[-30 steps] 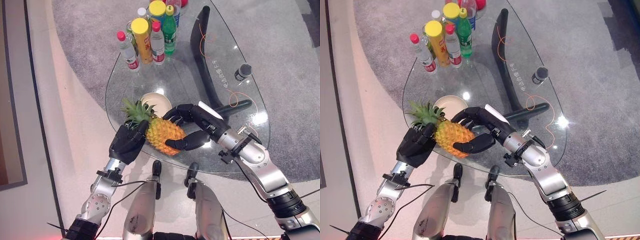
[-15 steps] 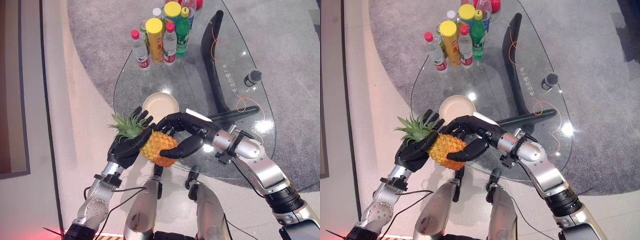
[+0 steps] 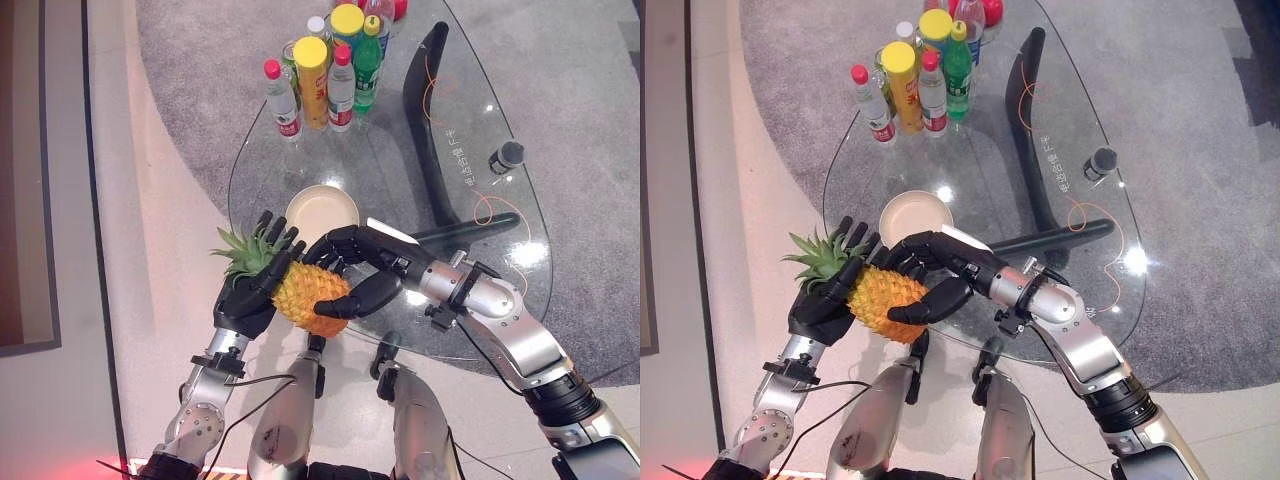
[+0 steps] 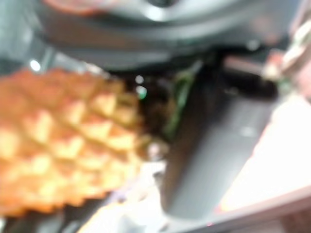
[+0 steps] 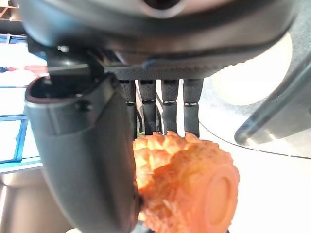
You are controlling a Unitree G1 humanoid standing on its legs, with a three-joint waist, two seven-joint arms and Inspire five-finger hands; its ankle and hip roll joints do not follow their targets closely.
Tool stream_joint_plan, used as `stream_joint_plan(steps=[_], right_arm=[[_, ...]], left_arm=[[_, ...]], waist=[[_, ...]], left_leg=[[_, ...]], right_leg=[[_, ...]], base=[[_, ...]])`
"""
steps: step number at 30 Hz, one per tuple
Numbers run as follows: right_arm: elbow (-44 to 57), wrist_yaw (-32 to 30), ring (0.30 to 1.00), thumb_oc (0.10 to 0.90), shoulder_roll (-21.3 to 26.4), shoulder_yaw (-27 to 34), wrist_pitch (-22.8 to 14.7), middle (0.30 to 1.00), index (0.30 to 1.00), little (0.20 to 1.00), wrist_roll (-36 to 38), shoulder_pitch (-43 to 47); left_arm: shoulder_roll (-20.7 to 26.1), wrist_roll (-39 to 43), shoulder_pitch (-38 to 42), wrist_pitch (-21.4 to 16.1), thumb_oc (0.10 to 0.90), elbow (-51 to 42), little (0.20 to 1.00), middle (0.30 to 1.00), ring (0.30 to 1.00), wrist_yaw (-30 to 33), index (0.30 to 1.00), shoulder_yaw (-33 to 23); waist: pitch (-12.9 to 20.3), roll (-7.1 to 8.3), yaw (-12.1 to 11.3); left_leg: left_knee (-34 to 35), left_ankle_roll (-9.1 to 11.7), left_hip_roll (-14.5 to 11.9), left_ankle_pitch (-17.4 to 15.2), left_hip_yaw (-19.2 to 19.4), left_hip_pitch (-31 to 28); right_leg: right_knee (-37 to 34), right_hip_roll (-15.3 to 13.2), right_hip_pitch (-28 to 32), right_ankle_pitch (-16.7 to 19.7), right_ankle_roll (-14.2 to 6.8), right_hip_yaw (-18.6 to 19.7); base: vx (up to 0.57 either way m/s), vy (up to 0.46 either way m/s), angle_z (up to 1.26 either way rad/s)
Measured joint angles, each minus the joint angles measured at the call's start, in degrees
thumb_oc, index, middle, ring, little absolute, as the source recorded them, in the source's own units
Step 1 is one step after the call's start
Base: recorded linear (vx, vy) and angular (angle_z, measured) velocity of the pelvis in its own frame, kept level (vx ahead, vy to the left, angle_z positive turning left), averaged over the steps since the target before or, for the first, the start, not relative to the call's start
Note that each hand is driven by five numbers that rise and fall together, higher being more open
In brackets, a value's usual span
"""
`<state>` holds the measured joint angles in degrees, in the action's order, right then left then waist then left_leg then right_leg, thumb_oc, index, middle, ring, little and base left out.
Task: Pick up the fruit to the plate
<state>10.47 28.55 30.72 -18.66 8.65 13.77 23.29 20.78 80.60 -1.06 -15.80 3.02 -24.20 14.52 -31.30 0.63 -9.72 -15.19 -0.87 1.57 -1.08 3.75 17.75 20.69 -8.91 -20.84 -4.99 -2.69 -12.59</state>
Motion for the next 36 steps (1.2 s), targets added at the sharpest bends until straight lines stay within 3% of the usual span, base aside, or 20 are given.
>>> stream_joint_plan(steps=[7,14,15,16,18,24,36], right_arm=[[0.0,-0.1,0.300,0.100,-3.2,0.0,-0.5,0.300,0.300,0.200,1.3,0.1],[-0.1,-0.2,0.300,0.100,-3.6,-0.2,-0.5,0.300,0.300,0.200,2.0,0.0],[-0.1,-0.2,0.300,0.100,-3.4,-0.3,-0.5,0.300,0.300,0.200,2.0,-0.1],[-0.1,-0.2,0.300,0.100,-3.4,-0.4,-0.5,0.300,0.300,0.200,2.0,-0.1],[-0.2,-0.2,0.300,0.100,-3.4,-0.4,-0.5,0.300,0.300,0.200,2.0,-0.5],[-0.2,-0.1,0.300,0.100,-3.5,-0.5,-0.5,0.300,0.300,0.200,2.2,-1.4],[0.1,0.5,0.300,0.100,-3.5,-1.9,-3.1,0.300,0.300,0.200,5.4,-1.7]], left_arm=[[-1.9,3.1,0.0,-6.8,0.800,-2.1,0.900,0.900,0.900,0.2,0.900,-0.3],[-2.0,2.3,0.5,-7.3,0.800,-2.6,0.900,0.900,0.900,1.5,0.900,-0.9],[-1.9,1.3,0.5,-7.2,0.542,-2.6,0.642,0.679,0.679,1.5,0.679,-1.3],[-1.9,0.7,0.5,-7.1,0.542,-2.6,0.642,0.679,0.679,1.5,0.679,-1.6],[-1.6,-1.4,0.5,-7.0,0.100,-2.6,0.200,0.300,0.300,1.5,0.300,-2.1],[1.1,-6.1,1.0,-5.3,0.100,-2.6,0.200,0.300,0.300,1.2,0.300,-2.3],[1.7,-5.9,1.0,-3.3,0.100,-2.6,0.200,0.300,0.300,1.1,0.300,-2.3]], waist=[[0.0,0.18,-0.2],[0.0,0.84,-1.1],[0.0,1.03,-1.1],[0.0,1.15,-1.1],[0.0,1.29,-1.1],[0.0,1.31,-1.0],[0.0,1.31,-1.1]], left_leg=[[-0.5,0.0,-0.1,0.0,-1.1,-0.6],[-0.8,0.0,0.2,-0.1,-1.4,-0.4],[-0.8,0.0,0.2,-0.1,-1.4,-0.4],[-0.8,0.0,0.2,-0.1,-1.4,-0.4],[-0.8,0.0,0.3,-0.1,-1.5,-0.4],[-0.8,-0.1,0.3,-0.1,-1.5,-0.4],[-0.9,-0.2,0.4,-0.1,-1.5,-0.5]], right_leg=[[-0.2,-0.1,1.6,-0.1,0.0,-1.2],[-0.2,-0.2,1.6,-0.3,-0.3,-1.2],[-0.2,-0.2,1.6,-0.3,-0.3,-1.2],[-0.2,-0.2,1.6,-0.3,-0.3,-1.2],[-0.3,-0.2,1.6,-0.3,-0.3,-1.2],[-0.5,-0.2,1.6,-0.2,-0.3,-1.2],[-0.5,-0.2,1.8,-0.2,-0.1,-1.2]], base=[[0.02,-0.026,0.08],[0.00,-0.001,0.01],[0.00,0.000,0.00],[0.00,0.000,0.00],[0.00,0.000,0.00],[0.00,0.000,0.00],[0.00,0.000,0.00]])
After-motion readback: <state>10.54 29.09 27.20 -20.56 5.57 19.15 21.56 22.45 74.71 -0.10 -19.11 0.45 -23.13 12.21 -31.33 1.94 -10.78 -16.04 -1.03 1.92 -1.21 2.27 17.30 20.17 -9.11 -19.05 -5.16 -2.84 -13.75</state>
